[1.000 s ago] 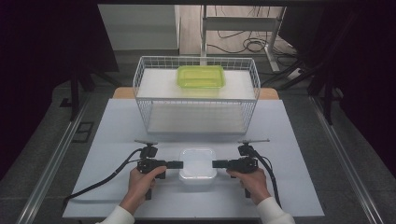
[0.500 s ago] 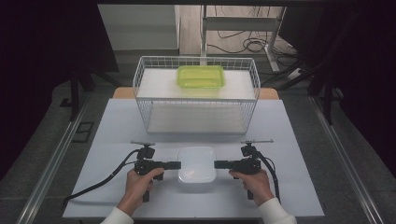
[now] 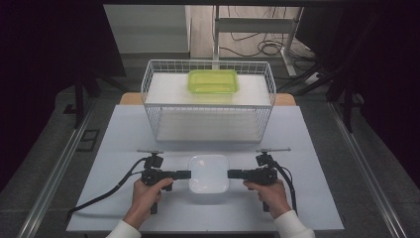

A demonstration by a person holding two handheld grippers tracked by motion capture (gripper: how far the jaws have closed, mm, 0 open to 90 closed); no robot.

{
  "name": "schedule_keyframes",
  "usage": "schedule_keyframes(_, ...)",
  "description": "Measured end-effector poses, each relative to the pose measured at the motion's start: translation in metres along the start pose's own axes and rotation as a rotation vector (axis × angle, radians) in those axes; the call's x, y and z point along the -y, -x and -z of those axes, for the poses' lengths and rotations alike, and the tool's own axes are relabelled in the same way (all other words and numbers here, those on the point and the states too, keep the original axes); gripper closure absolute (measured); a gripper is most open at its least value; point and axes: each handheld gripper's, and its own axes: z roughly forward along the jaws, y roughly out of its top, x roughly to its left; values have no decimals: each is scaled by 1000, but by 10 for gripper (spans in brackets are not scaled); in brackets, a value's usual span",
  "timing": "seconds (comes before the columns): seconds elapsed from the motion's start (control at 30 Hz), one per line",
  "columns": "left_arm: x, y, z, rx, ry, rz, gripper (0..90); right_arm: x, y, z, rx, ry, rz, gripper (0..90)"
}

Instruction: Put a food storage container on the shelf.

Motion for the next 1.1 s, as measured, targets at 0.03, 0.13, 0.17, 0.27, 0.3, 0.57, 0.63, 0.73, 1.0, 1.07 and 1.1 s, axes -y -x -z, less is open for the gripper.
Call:
schedule_keyframes(0.03, -1, 1, 1, -3, 1, -6, 786, 0, 0, 0, -3, 0, 1, 792)
schedule_keyframes(0.13, -1, 4, 3, -5, 13, -15, 788, -1, -1, 1, -4, 9, 6, 792)
schedule_keyframes(0.17, -2, 4, 3, -2, 12, -17, 788, -1, -2, 2, -4, 11, 8, 793)
schedule_keyframes(0.27, -2, 5, 4, 0, 16, -20, 790, -1, -2, 2, -10, 15, 12, 793)
schedule_keyframes(0.3, -2, 6, 4, -2, 20, -20, 790, -1, -3, 2, -9, 19, 14, 793)
schedule_keyframes(0.57, -3, 13, 7, -12, 32, -48, 794, -3, -6, 5, -7, 32, 38, 793)
schedule_keyframes(0.63, -4, 14, 8, -6, 36, -51, 795, -3, -6, 6, -12, 35, 40, 793)
schedule_keyframes(0.73, -4, 15, 8, -8, 39, -53, 796, -3, -7, 7, -11, 42, 45, 793)
schedule_keyframes(1.0, -7, 18, 10, -8, 40, -68, 797, -5, -8, 9, -11, 56, 56, 794)
schedule_keyframes(1.07, -7, 18, 10, -9, 42, -66, 797, -5, -8, 10, -13, 55, 55, 795)
schedule_keyframes(1.1, -7, 18, 9, -7, 41, -71, 797, -5, -9, 10, -10, 58, 55, 795)
